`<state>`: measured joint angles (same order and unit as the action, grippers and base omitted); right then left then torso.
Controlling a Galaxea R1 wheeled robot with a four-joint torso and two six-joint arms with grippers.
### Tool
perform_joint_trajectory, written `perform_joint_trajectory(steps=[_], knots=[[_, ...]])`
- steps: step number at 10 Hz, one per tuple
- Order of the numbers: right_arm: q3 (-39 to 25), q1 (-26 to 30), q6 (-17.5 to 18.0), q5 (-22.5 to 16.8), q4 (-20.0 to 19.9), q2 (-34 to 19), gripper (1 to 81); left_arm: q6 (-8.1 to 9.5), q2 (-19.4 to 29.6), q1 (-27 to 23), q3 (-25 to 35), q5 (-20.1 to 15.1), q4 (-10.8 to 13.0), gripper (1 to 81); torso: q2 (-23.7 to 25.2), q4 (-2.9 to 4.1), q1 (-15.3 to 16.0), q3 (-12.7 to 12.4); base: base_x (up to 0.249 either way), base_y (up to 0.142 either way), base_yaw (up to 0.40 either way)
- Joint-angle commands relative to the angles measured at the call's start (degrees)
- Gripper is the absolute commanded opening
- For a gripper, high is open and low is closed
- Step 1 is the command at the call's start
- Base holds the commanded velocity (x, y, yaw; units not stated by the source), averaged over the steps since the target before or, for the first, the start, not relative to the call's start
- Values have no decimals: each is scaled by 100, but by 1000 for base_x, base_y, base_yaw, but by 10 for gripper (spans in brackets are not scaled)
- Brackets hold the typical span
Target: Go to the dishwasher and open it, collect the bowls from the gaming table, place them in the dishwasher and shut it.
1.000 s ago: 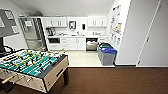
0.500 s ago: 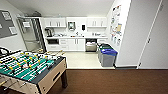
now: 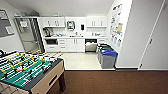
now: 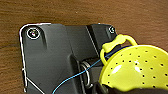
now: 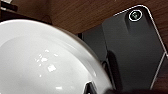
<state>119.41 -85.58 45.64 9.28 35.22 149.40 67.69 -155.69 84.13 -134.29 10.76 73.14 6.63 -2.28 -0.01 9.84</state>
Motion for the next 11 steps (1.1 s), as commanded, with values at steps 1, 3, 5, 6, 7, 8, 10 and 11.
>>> perform_joint_trajectory(steps=[1,3,5,6,7,8,10,11], knots=[[-147,274,-11,-22,126,-109,10,-2,107,-286,61,-83,60,10,0,0,1,0,183,0,0],[-138,274,-11,-22,126,-109,10,-2,116,-278,61,-83,51,10,0,0,1,0,183,0,0],[-138,274,-11,-22,126,-109,10,-2,134,-278,61,-83,51,10,0,0,1,0,183,0,0],[-138,282,-11,-22,126,-109,10,-2,134,-278,61,-83,51,10,0,0,1,0,190,0,0],[-138,282,-11,-22,126,-109,10,-2,134,-278,61,-83,51,10,0,0,1,0,194,0,0],[-138,282,-11,-22,126,-109,10,6,134,-278,61,-83,51,10,0,0,1,0,194,0,0],[-138,282,-11,-22,126,-109,10,-2,125,-278,61,-83,51,10,0,0,1,0,194,0,0],[-138,282,-11,-22,126,-117,10,-2,125,-278,61,-83,51,10,0,0,1,0,195,0,0]])
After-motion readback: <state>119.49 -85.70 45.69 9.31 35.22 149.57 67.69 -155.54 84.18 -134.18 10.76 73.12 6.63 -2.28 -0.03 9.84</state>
